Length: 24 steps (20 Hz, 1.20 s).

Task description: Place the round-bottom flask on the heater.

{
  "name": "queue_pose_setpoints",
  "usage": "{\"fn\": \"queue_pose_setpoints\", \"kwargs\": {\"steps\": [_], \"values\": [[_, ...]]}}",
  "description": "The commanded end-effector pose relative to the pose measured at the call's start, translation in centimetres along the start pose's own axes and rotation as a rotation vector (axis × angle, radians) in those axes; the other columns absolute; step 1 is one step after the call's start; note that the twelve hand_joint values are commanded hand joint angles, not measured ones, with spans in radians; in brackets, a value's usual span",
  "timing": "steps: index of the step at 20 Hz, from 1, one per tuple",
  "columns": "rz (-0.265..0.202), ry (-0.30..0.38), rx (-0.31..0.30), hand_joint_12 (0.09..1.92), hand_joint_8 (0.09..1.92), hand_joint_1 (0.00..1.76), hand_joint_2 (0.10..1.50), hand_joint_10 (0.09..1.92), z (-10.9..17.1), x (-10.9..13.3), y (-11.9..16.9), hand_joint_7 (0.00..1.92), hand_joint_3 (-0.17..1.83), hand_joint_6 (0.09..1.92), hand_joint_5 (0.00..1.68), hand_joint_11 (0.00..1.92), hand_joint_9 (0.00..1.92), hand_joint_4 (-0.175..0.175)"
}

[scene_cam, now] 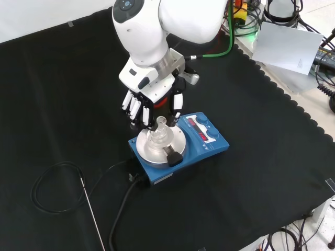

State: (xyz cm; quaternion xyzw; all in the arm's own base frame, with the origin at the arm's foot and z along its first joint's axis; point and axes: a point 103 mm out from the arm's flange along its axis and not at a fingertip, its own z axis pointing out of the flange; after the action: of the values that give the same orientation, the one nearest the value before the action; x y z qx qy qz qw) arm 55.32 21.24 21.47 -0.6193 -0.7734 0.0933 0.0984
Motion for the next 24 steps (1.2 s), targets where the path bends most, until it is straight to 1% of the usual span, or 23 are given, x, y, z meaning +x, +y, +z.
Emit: {"fn": "queue_pose_setpoints", "kwargs": {"steps": [1, 2, 4, 8, 9, 10, 11, 12, 13, 14, 16, 18, 20, 24], "values": [[0.005, 0.032, 0.026, 1.28, 0.71, 1.09, 0.75, 0.57, 0.6, -0.3, 0.3, 0.55, 0.58, 0.87, 1.14, 0.53, 0.78, 0.149], [0.008, 0.030, 0.026, 1.29, 0.72, 1.08, 0.80, 0.59, 0.6, -0.3, 0.3, 0.54, 0.50, 0.87, 1.12, 0.51, 0.77, 0.161], [0.015, 0.040, 0.027, 1.30, 0.74, 1.07, 0.86, 0.61, 0.6, -0.3, 0.4, 0.51, 0.39, 0.85, 1.11, 0.50, 0.75, 0.172], [0.013, 0.033, 0.039, 1.30, 0.75, 1.06, 0.91, 0.62, 0.7, -0.1, 0.5, 0.49, 0.29, 0.86, 1.09, 0.49, 0.73, 0.175], [0.013, 0.034, 0.039, 1.30, 0.74, 1.03, 0.87, 0.63, 0.6, -0.2, 0.5, 0.48, 0.32, 0.84, 1.03, 0.49, 0.72, 0.101], [0.013, 0.040, 0.038, 1.30, 0.74, 1.01, 0.80, 0.63, 0.6, -0.2, 0.5, 0.47, 0.41, 0.83, 0.97, 0.48, 0.71, 0.035], [0.011, 0.042, 0.037, 1.30, 0.74, 0.99, 0.74, 0.63, 0.6, -0.2, 0.5, 0.46, 0.50, 0.83, 0.92, 0.47, 0.70, -0.005], [0.008, 0.042, 0.046, 1.31, 0.75, 0.97, 0.69, 0.64, 0.5, -0.1, 0.5, 0.44, 0.57, 0.83, 0.87, 0.46, 0.69, -0.024], [0.009, 0.044, 0.062, 1.31, 0.75, 0.96, 0.65, 0.64, 0.5, -0.2, 0.5, 0.43, 0.61, 0.84, 0.84, 0.46, 0.69, -0.034], [0.010, 0.051, 0.069, 1.31, 0.75, 0.96, 0.63, 0.64, 0.5, -0.2, 0.4, 0.43, 0.63, 0.84, 0.82, 0.45, 0.68, -0.038], [0.010, 0.049, 0.067, 1.33, 0.74, 0.93, 0.60, 0.65, 0.5, -0.3, 0.2, 0.38, 0.63, 0.82, 0.67, 0.41, 0.65, -0.036], [0.008, 0.047, 0.065, 1.34, 0.74, 0.90, 0.59, 0.66, 0.3, -0.3, -0.1, 0.34, 0.62, 0.79, 0.57, 0.38, 0.62, -0.033], [0.012, 0.043, 0.068, 1.35, 0.75, 0.88, 0.59, 0.67, 0.1, -0.5, -0.5, 0.33, 0.61, 0.78, 0.53, 0.37, 0.60, -0.031], [0.027, 0.045, 0.048, 1.35, 0.75, 0.87, 0.59, 0.68, -0.7, -1.0, -1.9, 0.32, 0.59, 0.74, 0.49, 0.36, 0.59, -0.029]]}}
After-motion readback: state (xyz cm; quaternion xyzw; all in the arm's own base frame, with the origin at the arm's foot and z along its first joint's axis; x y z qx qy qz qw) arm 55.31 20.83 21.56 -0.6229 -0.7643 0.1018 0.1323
